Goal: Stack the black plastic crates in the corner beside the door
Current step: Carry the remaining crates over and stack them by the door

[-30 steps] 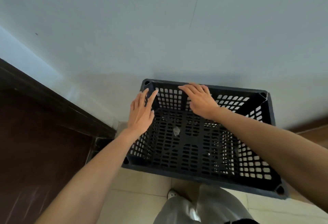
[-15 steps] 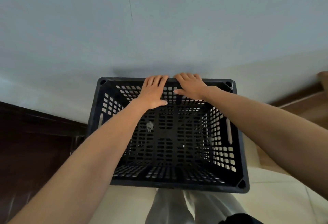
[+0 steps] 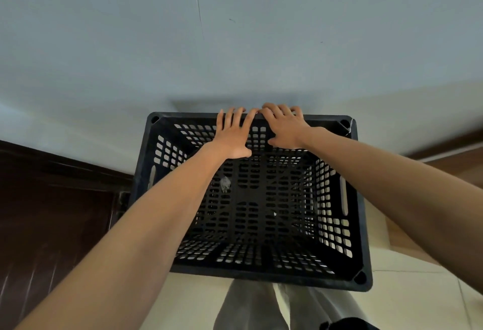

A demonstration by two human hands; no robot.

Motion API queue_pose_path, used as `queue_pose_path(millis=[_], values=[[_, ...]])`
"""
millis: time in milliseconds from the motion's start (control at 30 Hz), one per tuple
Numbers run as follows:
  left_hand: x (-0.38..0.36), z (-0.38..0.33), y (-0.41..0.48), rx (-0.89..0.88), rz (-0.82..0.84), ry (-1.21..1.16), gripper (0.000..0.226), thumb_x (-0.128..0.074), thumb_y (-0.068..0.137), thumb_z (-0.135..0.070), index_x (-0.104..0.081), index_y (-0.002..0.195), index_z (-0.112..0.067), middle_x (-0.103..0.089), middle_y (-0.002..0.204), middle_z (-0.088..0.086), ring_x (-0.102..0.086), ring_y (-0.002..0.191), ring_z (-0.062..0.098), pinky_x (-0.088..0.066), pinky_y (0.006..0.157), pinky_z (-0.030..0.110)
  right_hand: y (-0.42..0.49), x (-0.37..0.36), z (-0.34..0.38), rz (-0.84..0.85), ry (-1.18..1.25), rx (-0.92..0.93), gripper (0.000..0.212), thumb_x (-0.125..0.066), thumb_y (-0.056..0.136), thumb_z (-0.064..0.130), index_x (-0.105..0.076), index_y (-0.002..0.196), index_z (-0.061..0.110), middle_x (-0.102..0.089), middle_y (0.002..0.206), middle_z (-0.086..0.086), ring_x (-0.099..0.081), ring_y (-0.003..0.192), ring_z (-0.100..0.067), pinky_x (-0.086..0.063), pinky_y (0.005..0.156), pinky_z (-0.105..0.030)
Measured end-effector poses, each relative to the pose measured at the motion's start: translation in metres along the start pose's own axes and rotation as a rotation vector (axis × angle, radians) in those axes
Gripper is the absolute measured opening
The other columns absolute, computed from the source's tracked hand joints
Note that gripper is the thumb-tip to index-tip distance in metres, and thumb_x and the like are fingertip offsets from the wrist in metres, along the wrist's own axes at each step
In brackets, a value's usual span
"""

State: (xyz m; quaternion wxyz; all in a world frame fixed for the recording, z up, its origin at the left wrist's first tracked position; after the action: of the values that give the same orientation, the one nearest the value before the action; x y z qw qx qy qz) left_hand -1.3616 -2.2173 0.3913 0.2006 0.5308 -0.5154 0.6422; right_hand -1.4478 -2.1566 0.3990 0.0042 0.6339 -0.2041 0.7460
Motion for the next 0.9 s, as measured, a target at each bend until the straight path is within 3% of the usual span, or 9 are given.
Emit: queue_pose_path(millis=[233,367,500,600,733,900], values=[[0.001,-0.004,-0.007,-0.007,0.053,0.004,0.114,-0.071,0.081,-0.042,0.017,0.154,-0.03,0.009,0.163,0.009,0.017,0.15,0.033,0.01,0.12,0.052,-0.008,-0.002,0.005,0.115,-0.02,-0.069,0.088,-0.065,0.082,0.035,-0.01,0.15,0.023,-0.01,0.159,-0.005,-0.022,0.142,-0.034,-0.025,0.109,-0.055],[0.017,0.001,-0.016,-0.028,0.062,-0.003,0.103,-0.062,0.09,-0.039,0.018,0.155,-0.027,0.009,0.165,0.008,0.011,0.152,0.03,0.003,0.123,0.049,-0.009,0.004,0.004,0.247,-0.118,-0.163,0.1,-0.067,0.085,0.034,0.004,0.153,0.022,0.001,0.162,-0.006,-0.007,0.148,-0.032,-0.013,0.116,-0.057],[0.046,0.02,-0.043,0.004,-0.109,-0.056,0.088,-0.055,0.096,-0.031,0.008,0.157,-0.022,-0.003,0.165,0.009,-0.001,0.153,0.03,-0.008,0.124,0.048,-0.013,0.02,0.019,0.245,-0.182,-0.22,0.097,-0.061,0.09,0.032,0.012,0.154,0.021,0.012,0.162,-0.006,0.004,0.149,-0.032,-0.006,0.117,-0.056],[0.047,0.047,-0.081,0.025,-0.205,-0.059,0.079,-0.054,0.097,-0.027,-0.004,0.158,-0.018,-0.014,0.164,0.009,-0.008,0.152,0.03,-0.011,0.124,0.047,-0.022,0.025,0.048,0.159,-0.013,-0.24,0.088,-0.055,0.093,0.035,0.008,0.154,0.022,0.008,0.163,-0.007,-0.001,0.149,-0.035,-0.01,0.117,-0.056],[0.036,0.095,-0.144,0.132,-0.285,-0.114,0.068,-0.052,0.097,-0.022,-0.019,0.156,-0.015,-0.024,0.161,0.007,-0.016,0.151,0.029,-0.017,0.123,0.043,-0.024,0.039,0.111,0.108,0.047,-0.101,0.079,-0.052,0.094,0.035,-0.003,0.155,0.022,-0.006,0.162,-0.007,-0.01,0.147,-0.035,-0.017,0.116,-0.054],[0.025,0.172,-0.259,0.417,-0.474,-0.223,0.049,-0.05,0.095,-0.021,-0.044,0.143,-0.018,-0.049,0.144,0.004,-0.05,0.128,0.028,-0.046,0.101,0.043,-0.013,0.064,0.224,0.065,0.009,0.11,0.066,-0.047,0.096,0.038,-0.02,0.153,0.018,-0.028,0.156,-0.009,-0.025,0.143,-0.033,-0.023,0.114,-0.052]])
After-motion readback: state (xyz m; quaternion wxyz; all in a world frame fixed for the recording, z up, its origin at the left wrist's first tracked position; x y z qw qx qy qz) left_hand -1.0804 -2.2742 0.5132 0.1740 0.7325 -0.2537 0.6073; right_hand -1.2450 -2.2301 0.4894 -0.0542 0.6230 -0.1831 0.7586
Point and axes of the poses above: each hand's wrist, its own y-axis towards the middle knuckle, its own x-axis out of the back of the hand, z = x × y, the point moved 10 cm from there along y, towards the middle knuckle
